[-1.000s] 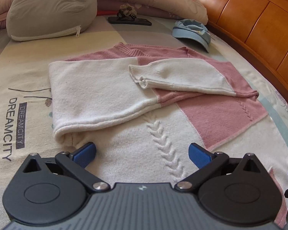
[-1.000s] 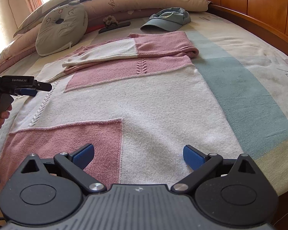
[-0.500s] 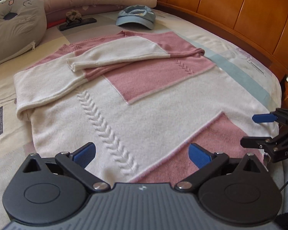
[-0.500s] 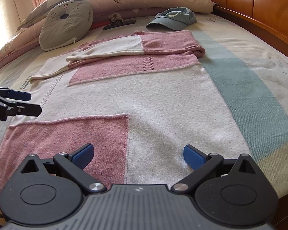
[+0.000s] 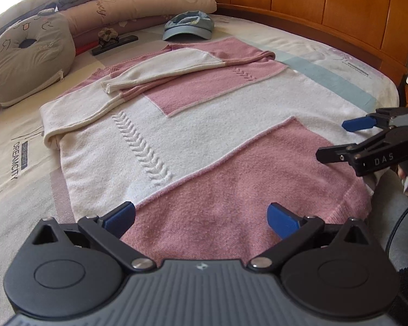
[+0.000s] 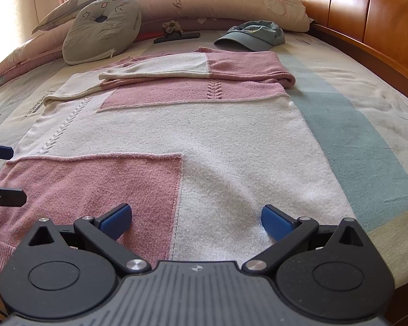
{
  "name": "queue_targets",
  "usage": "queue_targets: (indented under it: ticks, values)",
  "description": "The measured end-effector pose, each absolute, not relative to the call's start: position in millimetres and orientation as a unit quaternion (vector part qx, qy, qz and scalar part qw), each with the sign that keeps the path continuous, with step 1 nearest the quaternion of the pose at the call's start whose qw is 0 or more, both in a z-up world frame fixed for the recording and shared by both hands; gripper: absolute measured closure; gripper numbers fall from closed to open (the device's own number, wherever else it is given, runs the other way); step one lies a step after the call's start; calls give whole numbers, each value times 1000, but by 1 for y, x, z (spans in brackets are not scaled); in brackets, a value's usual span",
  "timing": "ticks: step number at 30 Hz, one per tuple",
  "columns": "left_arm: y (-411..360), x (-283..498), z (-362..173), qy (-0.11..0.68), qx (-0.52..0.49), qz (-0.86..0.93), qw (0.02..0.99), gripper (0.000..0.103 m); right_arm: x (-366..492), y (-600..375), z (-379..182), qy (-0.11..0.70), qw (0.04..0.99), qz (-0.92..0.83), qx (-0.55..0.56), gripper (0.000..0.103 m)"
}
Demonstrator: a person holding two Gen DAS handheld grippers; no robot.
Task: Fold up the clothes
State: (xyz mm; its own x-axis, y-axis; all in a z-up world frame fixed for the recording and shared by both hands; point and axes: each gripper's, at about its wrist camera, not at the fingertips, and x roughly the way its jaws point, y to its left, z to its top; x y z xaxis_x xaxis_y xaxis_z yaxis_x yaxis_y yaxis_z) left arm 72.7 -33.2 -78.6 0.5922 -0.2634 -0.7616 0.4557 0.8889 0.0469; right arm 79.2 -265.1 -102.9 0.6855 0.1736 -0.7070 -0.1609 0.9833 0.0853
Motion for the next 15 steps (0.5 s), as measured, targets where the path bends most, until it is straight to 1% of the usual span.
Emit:
queue_targets:
  ticks: [5,8,15]
  values:
    - [-27,65,-95,426,102,-191,878,1,77,-265,-104,381,920,92,6,0]
    - [-18,59,-96,426,89,-185,881,1,76,-263,-105,378,921,93,-3,0]
    - [-18,48,-93,419,100,-182,884,1,73,-265,-101,379,919,103,-16,0]
